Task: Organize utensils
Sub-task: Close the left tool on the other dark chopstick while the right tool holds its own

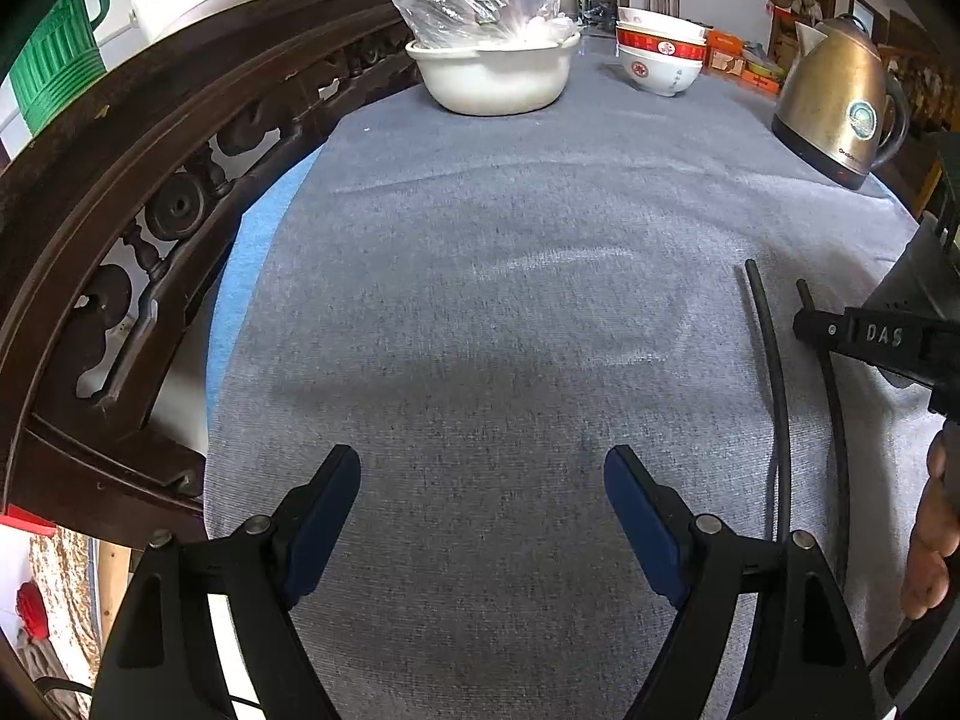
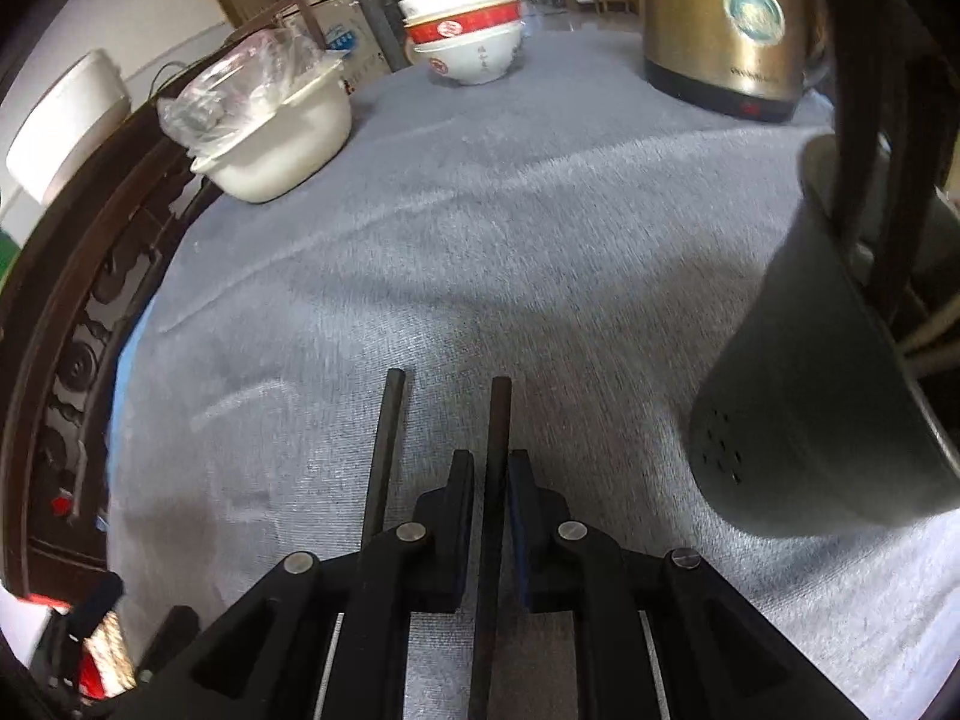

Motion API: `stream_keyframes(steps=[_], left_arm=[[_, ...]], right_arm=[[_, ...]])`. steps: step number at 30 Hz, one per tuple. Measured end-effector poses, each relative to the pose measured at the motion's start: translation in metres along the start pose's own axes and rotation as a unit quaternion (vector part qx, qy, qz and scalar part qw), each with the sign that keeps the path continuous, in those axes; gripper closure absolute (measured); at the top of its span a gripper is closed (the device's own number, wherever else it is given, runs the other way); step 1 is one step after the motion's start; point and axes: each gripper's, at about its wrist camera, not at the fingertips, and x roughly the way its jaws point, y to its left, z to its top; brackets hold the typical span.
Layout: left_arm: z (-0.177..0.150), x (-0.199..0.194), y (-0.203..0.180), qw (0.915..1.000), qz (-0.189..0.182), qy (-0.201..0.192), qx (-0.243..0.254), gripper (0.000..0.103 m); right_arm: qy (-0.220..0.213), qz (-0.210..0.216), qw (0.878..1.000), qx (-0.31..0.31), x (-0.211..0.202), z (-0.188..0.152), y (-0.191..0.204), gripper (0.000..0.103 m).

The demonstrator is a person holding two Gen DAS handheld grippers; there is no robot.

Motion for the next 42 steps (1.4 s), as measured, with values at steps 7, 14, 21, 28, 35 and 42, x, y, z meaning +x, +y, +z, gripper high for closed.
stream_keyframes(steps=[7,14,21,28,35,42], left_arm=[[0.000,-0.012,-0.005,0.9998,0.011,-0.017,0.009,0.019],[-0.002,-0.025,-0.009,0.9993,0.018,-0.030,0.015,0.019],[-0.004,-0.038,-0.021,0.9985,0.022,-0.040,0.028,0.019],[-0.003,-0.038,-0.036,0.9985,0.008,-0.031,0.045,0.019],[0.015,-0.020,-0.059,0.9971,-0.018,0.001,0.074,0.019],[0.042,0.004,-0.079,0.9948,-0.030,0.031,0.092,0.019]], right_arm=[[-0.016,-0.011,0.999,-0.032,-0.005,-0.011,0.002,0.093],[-0.007,-0.007,0.999,-0.044,-0.014,-0.023,-0.004,0.093],[-0.006,0.003,0.999,-0.035,-0.029,-0.035,-0.020,0.093],[-0.013,0.010,0.999,-0.029,-0.045,-0.045,-0.038,0.093],[-0.016,0.026,0.999,-0.015,-0.051,-0.050,-0.055,0.093],[-0.017,0.053,0.998,-0.004,-0.053,-0.051,-0.065,0.094]])
